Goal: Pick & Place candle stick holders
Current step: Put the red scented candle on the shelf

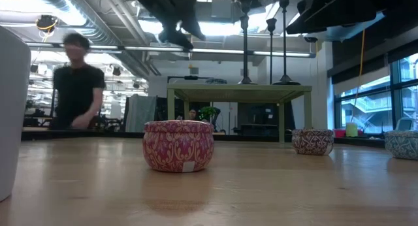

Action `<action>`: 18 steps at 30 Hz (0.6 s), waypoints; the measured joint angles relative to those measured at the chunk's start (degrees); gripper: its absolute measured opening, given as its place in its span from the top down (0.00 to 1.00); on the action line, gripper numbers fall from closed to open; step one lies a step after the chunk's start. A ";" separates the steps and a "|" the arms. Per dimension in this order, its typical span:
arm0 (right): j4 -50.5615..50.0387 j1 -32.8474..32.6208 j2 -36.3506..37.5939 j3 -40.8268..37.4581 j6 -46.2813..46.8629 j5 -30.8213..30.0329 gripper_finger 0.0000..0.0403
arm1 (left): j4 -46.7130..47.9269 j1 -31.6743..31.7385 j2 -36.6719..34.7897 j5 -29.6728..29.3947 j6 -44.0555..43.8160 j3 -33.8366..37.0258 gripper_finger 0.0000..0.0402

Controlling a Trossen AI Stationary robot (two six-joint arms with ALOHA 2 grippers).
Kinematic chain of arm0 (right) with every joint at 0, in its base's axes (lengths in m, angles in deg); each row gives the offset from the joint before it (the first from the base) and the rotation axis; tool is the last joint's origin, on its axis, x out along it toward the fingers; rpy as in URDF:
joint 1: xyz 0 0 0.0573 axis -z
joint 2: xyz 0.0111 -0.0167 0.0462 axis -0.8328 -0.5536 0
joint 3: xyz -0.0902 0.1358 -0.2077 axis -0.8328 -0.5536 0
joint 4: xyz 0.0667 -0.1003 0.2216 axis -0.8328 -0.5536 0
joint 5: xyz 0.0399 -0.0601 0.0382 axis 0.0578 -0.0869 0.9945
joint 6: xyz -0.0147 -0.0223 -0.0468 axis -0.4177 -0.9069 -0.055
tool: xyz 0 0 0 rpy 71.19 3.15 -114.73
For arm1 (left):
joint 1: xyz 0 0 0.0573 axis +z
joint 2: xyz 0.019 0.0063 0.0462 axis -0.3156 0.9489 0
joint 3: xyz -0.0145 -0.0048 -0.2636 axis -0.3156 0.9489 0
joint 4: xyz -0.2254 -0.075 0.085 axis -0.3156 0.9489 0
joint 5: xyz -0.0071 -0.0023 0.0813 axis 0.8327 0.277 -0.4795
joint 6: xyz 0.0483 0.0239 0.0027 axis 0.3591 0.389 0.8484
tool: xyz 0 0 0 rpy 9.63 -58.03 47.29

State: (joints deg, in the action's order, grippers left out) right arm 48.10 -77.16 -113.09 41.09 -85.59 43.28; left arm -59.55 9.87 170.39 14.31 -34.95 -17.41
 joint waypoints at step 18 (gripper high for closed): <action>0.01 -0.02 -0.01 0.00 0.00 0.00 0.42 | -10.75 -13.12 -19.70 0.04 2.97 26.11 0.07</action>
State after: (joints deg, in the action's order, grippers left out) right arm 48.11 -77.18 -113.10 41.09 -85.59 43.28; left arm -70.30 -3.25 150.69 14.35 -31.98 8.69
